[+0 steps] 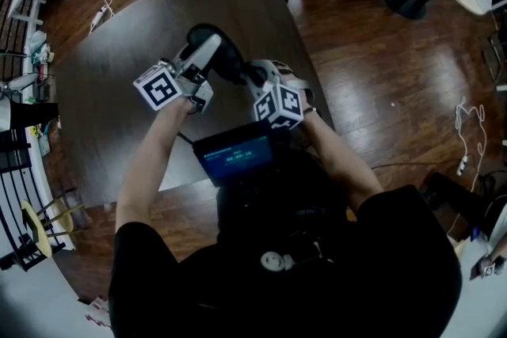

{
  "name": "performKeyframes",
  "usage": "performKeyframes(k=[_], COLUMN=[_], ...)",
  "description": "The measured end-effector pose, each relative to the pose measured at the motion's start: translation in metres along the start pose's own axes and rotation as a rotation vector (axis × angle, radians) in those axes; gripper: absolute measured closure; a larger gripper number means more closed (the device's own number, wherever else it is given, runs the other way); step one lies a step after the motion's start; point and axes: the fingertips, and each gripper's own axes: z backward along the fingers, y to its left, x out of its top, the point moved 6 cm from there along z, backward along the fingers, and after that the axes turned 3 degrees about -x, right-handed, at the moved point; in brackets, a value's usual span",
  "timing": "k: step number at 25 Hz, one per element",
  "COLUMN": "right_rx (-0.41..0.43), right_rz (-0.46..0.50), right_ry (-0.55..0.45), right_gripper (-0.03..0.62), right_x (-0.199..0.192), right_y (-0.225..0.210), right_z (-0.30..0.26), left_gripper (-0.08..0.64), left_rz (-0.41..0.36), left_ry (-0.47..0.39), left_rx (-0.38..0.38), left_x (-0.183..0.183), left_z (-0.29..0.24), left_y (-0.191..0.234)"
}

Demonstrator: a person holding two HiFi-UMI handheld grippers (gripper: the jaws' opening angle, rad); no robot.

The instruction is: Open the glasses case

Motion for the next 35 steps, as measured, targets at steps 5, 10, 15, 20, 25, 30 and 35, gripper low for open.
performKeyframes(k=[5,10,15,20,25,30,35], right_rx=[-0.025,-0.042,-0.064,-0.076,-0.087,-0.097,-0.143], right_rz=[0.006,0.074,0.205,0.339,0.403,0.503,0.589], right_ry=[0.004,0.015,0.001,-0.001,0.006,0.021,0.011], right_gripper=[0.583,0.584,0.583,0.584,0.583,0.584,0.583], right_x=[-0.008,-0.014,-0.012,-0.017,-0.018,-0.024,-0.022], right_y=[-0.011,-0.026,-0.031,-0.029,-0.030,-0.034,-0.038], right_z=[0.007,0.019,0.028,0.033,0.039,0.041,0.043], left_gripper=[0.270,0.262,0.262,0.262,0.261,0.262,0.262], left_rz=[0.009,-0.180,-0.375,-0.479,-0.571,-0.720,-0.732], left_ry=[0.098,0.267,0.429,0.503,0.621,0.777,0.921], left_rx=[-0.047,-0.051,-0.058,-0.046,-0.062,-0.025,0.013], left_x=[-0.010,-0.018,-0.023,-0.022,-0.036,-0.049,-0.057], left_z=[0.002,0.006,0.010,0.015,0.018,0.020,0.023], left_y=[0.000,-0.003,-0.007,-0.009,-0.010,-0.013,-0.005])
